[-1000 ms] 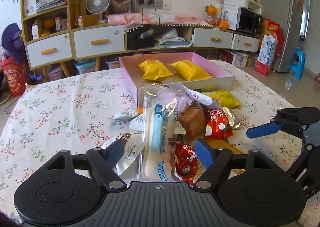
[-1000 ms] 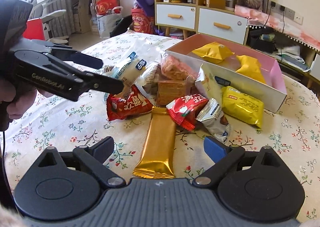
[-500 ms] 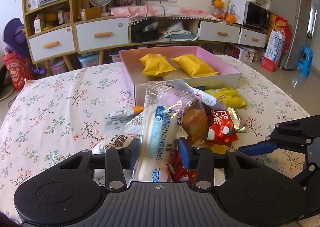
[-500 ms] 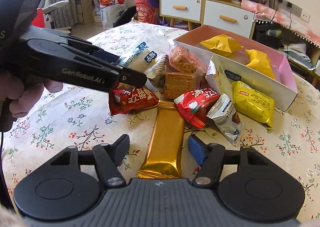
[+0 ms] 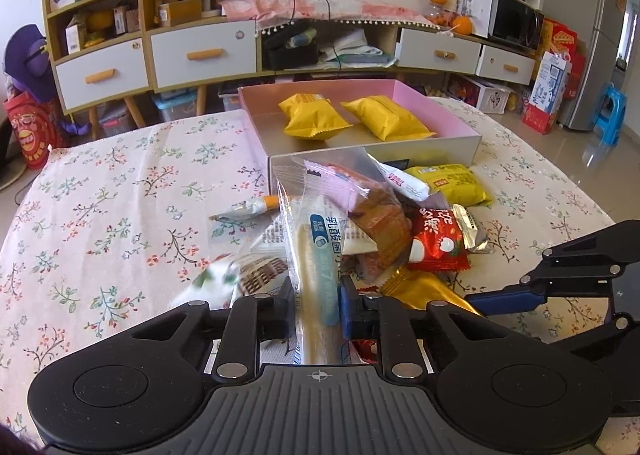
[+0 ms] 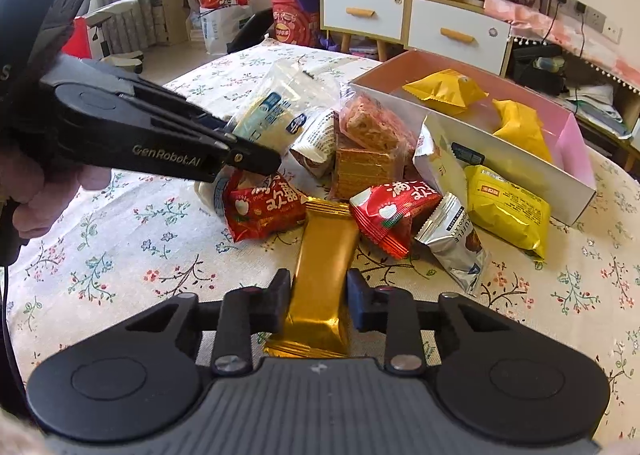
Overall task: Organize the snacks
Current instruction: 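Carry the bread stick and gold bar into the pink box and open both grippers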
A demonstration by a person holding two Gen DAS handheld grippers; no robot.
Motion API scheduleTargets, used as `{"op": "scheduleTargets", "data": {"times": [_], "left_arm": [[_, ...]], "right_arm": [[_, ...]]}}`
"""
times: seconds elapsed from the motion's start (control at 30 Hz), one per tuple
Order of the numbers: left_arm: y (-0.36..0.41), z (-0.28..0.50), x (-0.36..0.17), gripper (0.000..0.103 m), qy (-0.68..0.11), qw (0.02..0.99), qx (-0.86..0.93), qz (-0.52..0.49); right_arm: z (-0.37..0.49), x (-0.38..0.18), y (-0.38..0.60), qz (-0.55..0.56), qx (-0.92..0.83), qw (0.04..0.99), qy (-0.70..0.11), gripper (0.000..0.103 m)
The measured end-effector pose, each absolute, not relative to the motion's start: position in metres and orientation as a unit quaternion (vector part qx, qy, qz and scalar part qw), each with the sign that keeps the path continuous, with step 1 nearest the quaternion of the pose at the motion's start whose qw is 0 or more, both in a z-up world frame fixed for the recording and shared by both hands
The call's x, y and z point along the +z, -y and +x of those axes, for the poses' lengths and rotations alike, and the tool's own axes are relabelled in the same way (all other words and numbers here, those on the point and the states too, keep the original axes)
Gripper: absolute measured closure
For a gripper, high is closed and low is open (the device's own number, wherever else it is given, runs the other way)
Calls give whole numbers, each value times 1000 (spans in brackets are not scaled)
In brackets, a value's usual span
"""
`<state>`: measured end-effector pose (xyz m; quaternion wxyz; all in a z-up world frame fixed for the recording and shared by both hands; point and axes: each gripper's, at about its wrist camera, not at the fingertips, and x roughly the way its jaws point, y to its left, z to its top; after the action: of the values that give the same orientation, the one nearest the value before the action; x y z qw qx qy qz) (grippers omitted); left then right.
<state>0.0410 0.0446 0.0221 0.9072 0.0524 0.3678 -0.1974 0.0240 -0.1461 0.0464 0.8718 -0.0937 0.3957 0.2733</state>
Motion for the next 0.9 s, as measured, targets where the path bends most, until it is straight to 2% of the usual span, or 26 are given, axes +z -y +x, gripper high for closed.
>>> {"op": "scheduleTargets", "data": {"times": [0.9], "left_arm": [[-57, 41, 55, 85, -386, 903, -189, 2]], "right_arm": [[28, 76, 152, -69, 286, 885, -360, 77]]}}
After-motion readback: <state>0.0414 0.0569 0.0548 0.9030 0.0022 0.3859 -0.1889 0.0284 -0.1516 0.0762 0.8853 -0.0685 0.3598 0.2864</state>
